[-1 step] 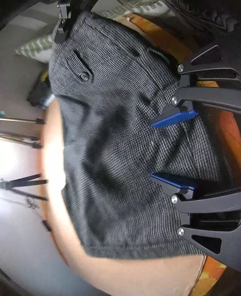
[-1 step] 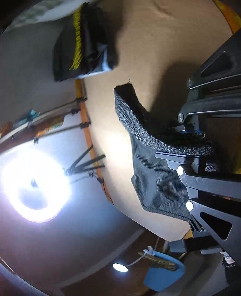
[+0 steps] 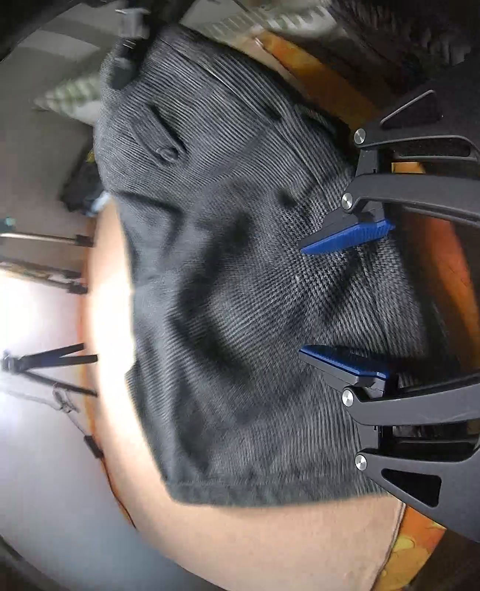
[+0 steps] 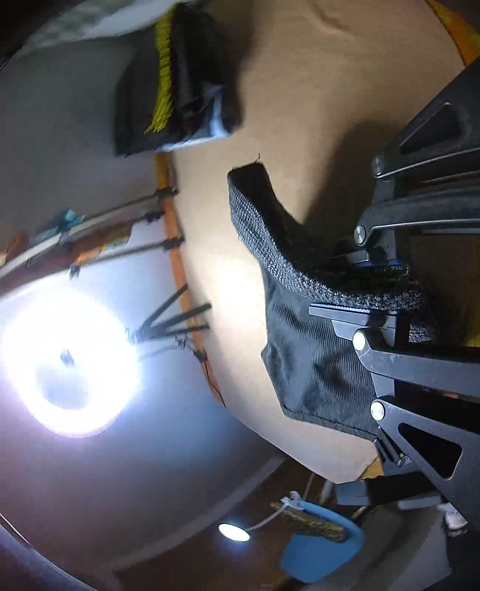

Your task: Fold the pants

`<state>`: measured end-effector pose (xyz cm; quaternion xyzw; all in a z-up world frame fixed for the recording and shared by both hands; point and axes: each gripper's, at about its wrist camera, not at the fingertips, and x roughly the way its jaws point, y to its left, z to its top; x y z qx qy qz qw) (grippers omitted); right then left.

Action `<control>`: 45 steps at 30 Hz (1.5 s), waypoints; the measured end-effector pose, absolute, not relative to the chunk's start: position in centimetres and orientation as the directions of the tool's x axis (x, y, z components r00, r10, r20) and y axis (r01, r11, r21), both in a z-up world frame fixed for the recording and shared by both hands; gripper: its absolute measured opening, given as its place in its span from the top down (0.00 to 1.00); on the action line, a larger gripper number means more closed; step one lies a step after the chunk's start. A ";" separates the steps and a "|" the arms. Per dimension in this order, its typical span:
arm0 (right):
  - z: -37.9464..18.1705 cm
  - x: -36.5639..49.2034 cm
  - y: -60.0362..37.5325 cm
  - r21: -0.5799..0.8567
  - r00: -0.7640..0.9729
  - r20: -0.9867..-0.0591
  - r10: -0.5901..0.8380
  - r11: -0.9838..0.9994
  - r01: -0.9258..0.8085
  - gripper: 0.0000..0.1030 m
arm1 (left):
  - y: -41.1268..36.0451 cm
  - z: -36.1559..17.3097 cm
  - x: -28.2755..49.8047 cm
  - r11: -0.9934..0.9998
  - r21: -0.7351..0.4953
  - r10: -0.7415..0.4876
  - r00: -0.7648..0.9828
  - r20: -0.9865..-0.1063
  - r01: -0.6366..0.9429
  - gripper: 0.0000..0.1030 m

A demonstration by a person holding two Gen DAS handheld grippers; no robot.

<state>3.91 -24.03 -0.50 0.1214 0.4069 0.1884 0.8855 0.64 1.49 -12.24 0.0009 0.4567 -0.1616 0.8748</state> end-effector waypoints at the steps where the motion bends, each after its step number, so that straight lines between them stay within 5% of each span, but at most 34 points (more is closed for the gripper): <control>1: -0.1 3.7 -23.4 0.352 0.603 -0.671 0.432 0.901 -0.254 0.87 | 2.5 -11.3 0.4 0.953 -0.148 -0.278 0.562 -0.779 0.265 0.52; 16: 2.7 2.0 -6.7 0.125 0.568 -0.659 0.492 0.817 -0.563 0.87 | 21.7 -3.8 -0.1 0.946 -0.281 -0.048 0.783 -0.620 -0.164 0.52; 27: -5.4 -0.4 6.8 -0.043 0.455 -0.774 0.441 0.679 -0.733 0.88 | 25.1 -4.6 -1.0 0.925 -0.304 -0.010 0.783 -0.622 -0.229 0.51; 33: -7.4 -1.0 7.9 -0.012 0.397 -0.800 0.450 0.649 -0.761 0.87 | 25.3 -4.2 -1.2 0.921 -0.311 -0.009 0.784 -0.620 -0.235 0.52; 40: -5.6 -1.4 5.5 0.190 0.265 -0.751 0.605 0.582 -0.790 0.63 | 24.3 -4.3 -1.0 0.930 -0.295 -0.017 0.779 -0.627 -0.217 0.52; 45: -2.5 -1.2 -0.2 0.268 0.283 -0.689 0.667 0.598 -0.756 0.61 | 22.1 -4.6 0.0 0.941 -0.295 -0.064 0.770 -0.634 -0.165 0.52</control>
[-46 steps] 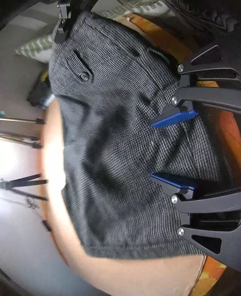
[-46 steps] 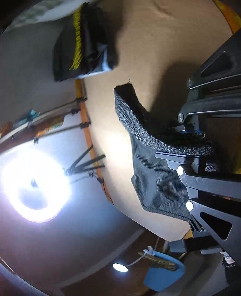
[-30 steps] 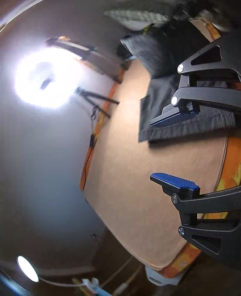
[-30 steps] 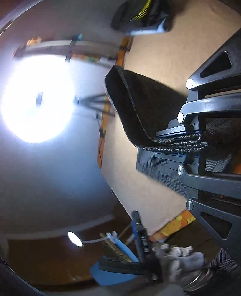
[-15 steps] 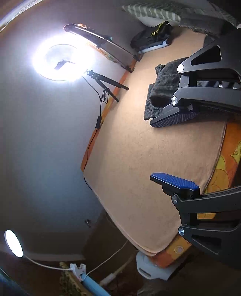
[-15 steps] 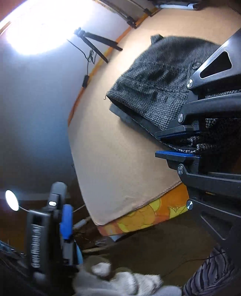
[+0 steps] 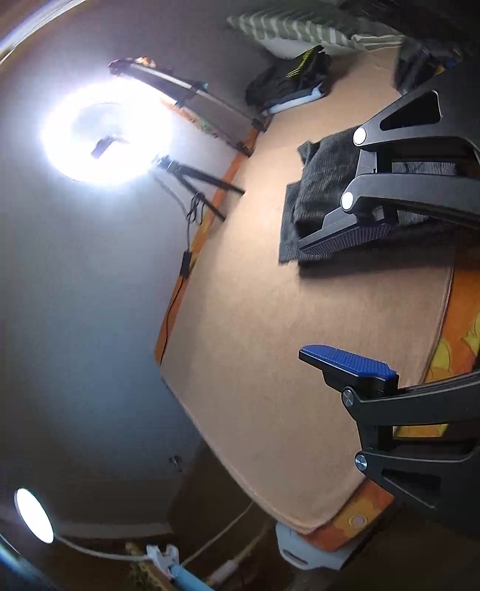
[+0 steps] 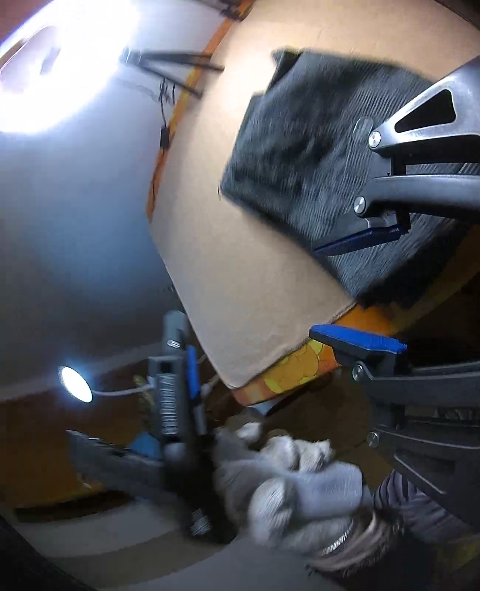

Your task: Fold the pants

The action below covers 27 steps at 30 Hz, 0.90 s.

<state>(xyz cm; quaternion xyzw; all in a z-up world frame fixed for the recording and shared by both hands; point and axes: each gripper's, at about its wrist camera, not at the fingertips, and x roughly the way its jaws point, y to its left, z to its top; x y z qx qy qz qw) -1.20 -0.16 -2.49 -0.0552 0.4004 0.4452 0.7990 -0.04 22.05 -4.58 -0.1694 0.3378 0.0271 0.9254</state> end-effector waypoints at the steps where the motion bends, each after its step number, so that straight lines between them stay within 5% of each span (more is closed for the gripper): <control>1: -2.2 -1.0 -1.3 0.271 0.296 -0.686 0.665 0.611 -0.744 0.61 | 21.3 -4.7 0.3 0.945 -0.292 -0.078 0.767 -0.636 -0.146 0.52; 14: -6.5 -0.2 -8.8 0.301 0.294 -0.743 0.601 0.692 -0.656 0.65 | 11.6 -7.9 7.1 0.975 -0.217 -0.194 0.685 -0.702 0.054 0.52; 19: -8.2 -1.9 -6.8 0.223 0.273 -0.777 0.568 0.653 -0.724 0.65 | 12.0 -12.0 10.3 0.992 -0.123 -0.079 0.598 -0.798 -0.033 0.51; 21: -8.5 -1.9 -6.8 0.237 0.258 -0.775 0.577 0.643 -0.728 0.65 | 13.1 -13.6 10.9 0.983 -0.175 -0.109 0.561 -0.820 -0.064 0.45; 27: -7.6 -1.1 -7.6 0.295 0.182 -0.761 0.623 0.581 -0.759 0.65 | 14.8 -12.4 9.3 0.976 -0.204 -0.118 0.598 -0.793 -0.078 0.40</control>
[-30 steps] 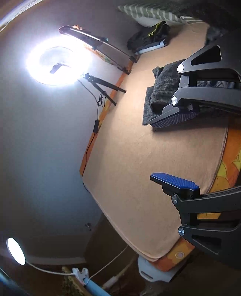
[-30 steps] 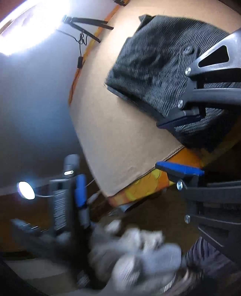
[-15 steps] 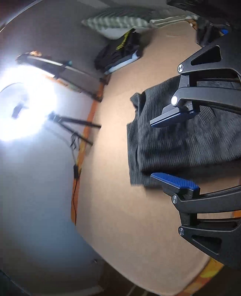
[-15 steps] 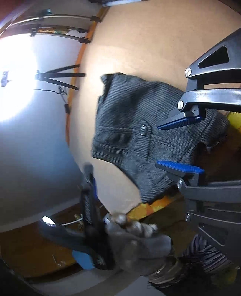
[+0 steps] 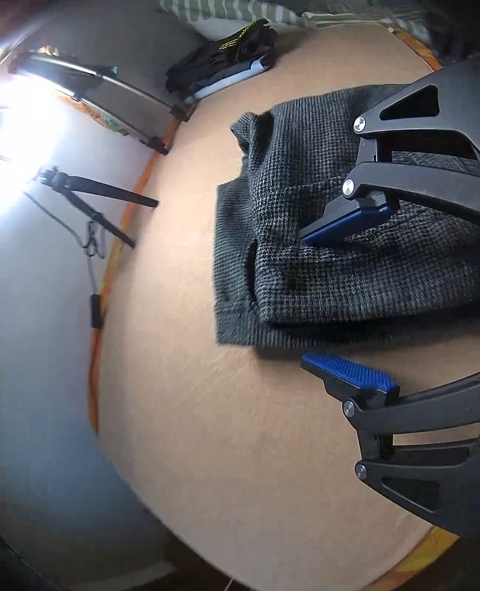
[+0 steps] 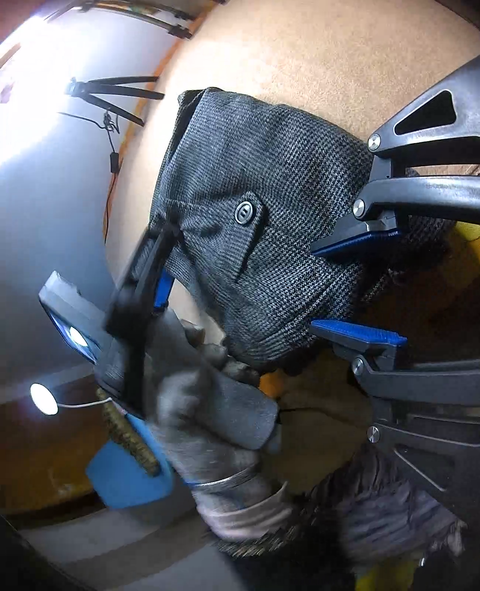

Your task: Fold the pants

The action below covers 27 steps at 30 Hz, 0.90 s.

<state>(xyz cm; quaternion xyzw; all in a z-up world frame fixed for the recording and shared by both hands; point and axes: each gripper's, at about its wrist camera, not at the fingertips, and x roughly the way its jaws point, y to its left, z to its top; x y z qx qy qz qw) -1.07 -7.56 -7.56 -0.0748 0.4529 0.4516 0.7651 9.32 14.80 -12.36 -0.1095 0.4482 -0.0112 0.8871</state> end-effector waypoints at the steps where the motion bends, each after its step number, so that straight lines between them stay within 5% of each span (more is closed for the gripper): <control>1: -7.3 -0.4 -8.3 0.327 0.177 -0.746 0.643 0.584 -0.743 0.63 | 15.2 -11.8 8.8 0.976 -0.200 -0.108 0.608 -0.786 -0.085 0.41; 5: -5.4 3.9 -12.3 0.354 0.293 -0.702 0.649 0.675 -0.648 0.39 | 17.2 -10.9 7.7 0.962 -0.263 -0.163 0.613 -0.773 -0.077 0.34; 8: -5.9 7.4 -14.9 0.415 0.321 -0.694 0.644 0.723 -0.553 0.35 | 18.4 -11.4 7.9 0.937 -0.338 -0.225 0.592 -0.774 -0.085 0.28; 17: -12.1 11.9 -15.6 0.591 0.169 -0.714 0.679 0.715 -0.373 0.31 | 19.9 -14.0 10.8 0.883 -0.446 -0.306 0.542 -0.783 -0.147 0.27; 27: -12.9 12.0 -13.6 0.624 0.145 -0.690 0.709 0.684 -0.377 0.31 | 19.0 -15.0 11.6 0.902 -0.416 -0.286 0.562 -0.776 -0.116 0.26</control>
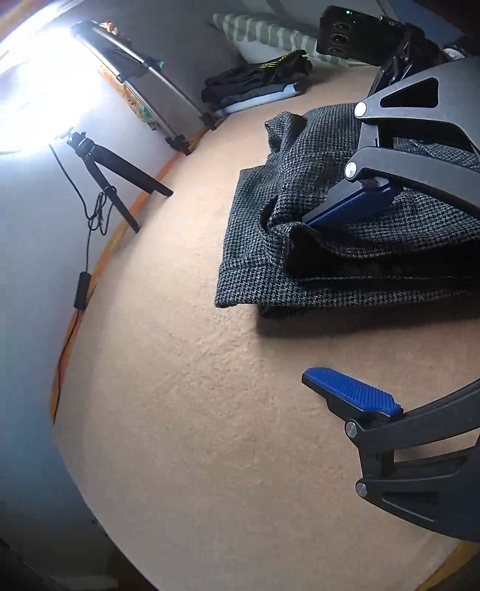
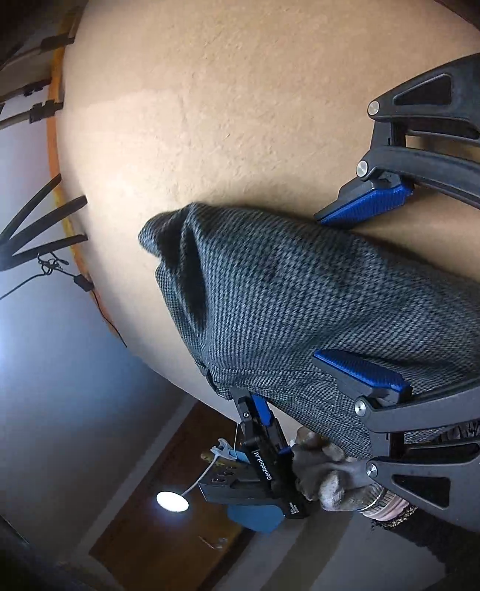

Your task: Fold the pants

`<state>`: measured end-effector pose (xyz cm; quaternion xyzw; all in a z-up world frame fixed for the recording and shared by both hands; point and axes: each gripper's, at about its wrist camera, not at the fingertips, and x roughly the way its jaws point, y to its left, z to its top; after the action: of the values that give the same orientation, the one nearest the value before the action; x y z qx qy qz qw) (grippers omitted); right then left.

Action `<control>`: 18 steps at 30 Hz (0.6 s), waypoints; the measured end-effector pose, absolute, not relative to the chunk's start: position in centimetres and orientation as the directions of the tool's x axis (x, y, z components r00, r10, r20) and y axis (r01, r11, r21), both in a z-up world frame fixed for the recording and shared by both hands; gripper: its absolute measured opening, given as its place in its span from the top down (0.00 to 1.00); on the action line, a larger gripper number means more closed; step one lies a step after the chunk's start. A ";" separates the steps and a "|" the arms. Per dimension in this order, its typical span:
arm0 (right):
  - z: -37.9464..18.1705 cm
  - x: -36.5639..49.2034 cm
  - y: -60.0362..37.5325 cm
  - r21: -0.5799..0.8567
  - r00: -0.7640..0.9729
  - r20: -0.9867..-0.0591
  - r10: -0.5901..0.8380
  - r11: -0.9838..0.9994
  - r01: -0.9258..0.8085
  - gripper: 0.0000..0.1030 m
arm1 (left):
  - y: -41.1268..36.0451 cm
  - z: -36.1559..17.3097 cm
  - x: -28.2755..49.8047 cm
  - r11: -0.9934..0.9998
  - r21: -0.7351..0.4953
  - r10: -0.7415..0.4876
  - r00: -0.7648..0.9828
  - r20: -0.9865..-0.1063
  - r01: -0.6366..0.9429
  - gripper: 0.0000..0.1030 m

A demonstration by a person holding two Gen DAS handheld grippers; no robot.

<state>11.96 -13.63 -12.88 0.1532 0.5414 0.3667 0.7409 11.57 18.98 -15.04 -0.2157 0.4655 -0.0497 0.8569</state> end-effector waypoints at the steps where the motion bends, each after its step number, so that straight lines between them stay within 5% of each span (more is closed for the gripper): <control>1: -13.0 12.0 -13.5 0.625 0.147 -0.687 0.712 0.682 -0.379 0.31 | 18.7 -15.0 11.5 0.908 -0.404 -0.275 0.566 -0.777 -0.113 0.26; 5: -12.7 11.7 -12.6 0.606 0.146 -0.691 0.708 0.677 -0.417 0.33 | 17.8 -15.1 11.4 0.917 -0.387 -0.262 0.578 -0.773 -0.101 0.30; 7: -13.0 12.1 -11.9 0.594 0.152 -0.698 0.699 0.685 -0.422 0.41 | 17.4 -15.3 11.4 0.900 -0.428 -0.305 0.576 -0.758 -0.086 0.59; 8: -13.0 12.0 -11.7 0.583 0.157 -0.706 0.691 0.693 -0.424 0.48 | 17.1 -15.4 11.3 0.893 -0.441 -0.317 0.574 -0.755 -0.087 0.64; 11: -12.4 11.8 -11.4 0.552 0.181 -0.723 0.667 0.715 -0.429 0.63 | 16.1 -15.2 11.4 0.916 -0.392 -0.278 0.581 -0.765 -0.079 0.69; 18: -10.8 10.8 -10.9 0.476 0.243 -0.741 0.626 0.745 -0.468 0.80 | 15.9 -14.2 10.8 0.922 -0.381 -0.260 0.609 -0.750 -0.075 0.80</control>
<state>10.76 -10.89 -10.80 0.0780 0.5070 0.3488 0.7844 10.80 15.92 -14.24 -0.1909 0.4393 -0.0529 0.8762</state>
